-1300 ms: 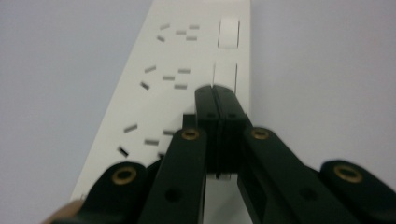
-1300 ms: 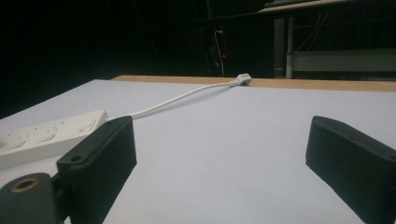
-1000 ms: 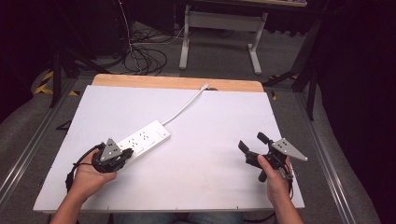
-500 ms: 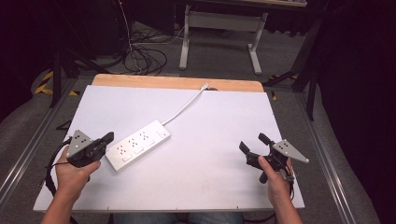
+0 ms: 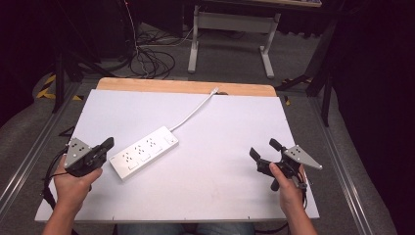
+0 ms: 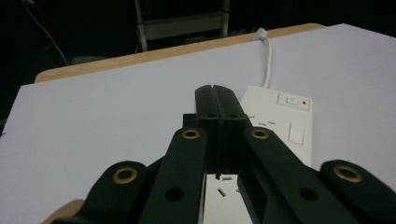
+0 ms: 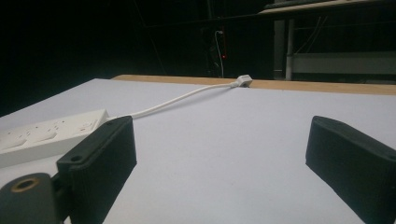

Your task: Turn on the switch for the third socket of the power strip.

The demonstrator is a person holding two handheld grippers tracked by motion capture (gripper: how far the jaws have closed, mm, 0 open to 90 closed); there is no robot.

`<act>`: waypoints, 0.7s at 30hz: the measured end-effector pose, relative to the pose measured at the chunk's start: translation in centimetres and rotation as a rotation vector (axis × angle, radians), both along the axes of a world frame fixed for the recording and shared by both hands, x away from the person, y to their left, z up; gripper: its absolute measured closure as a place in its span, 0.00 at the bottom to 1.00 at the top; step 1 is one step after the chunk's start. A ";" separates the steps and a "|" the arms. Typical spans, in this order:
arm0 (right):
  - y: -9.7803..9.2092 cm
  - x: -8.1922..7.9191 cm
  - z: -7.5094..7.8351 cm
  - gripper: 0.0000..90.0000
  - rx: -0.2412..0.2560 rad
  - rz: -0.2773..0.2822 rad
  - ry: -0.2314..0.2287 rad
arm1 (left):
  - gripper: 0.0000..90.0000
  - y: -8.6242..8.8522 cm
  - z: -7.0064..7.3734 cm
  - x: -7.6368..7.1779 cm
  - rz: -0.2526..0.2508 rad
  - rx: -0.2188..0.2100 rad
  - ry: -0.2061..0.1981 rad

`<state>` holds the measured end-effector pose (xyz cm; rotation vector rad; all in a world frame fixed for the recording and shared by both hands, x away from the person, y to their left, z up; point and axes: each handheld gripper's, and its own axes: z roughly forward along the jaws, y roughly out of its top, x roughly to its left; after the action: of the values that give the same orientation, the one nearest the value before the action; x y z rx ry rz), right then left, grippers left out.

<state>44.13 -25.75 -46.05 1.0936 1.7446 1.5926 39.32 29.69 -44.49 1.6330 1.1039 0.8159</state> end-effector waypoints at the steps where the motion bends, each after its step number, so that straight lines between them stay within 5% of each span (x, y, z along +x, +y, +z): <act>1: 0.0 0.0 0.0 0.10 0.000 0.000 0.000 | 1.00 0.1 0.0 0.0 0.007 0.002 -0.003; 21: 0.2 0.3 0.0 0.10 -0.003 0.012 -0.001 | 1.00 1.3 0.0 -0.5 0.172 -0.025 -0.038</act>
<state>44.43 -25.51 -46.02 1.0824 1.7552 1.5971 38.81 31.04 -44.51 1.5108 1.2346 0.9370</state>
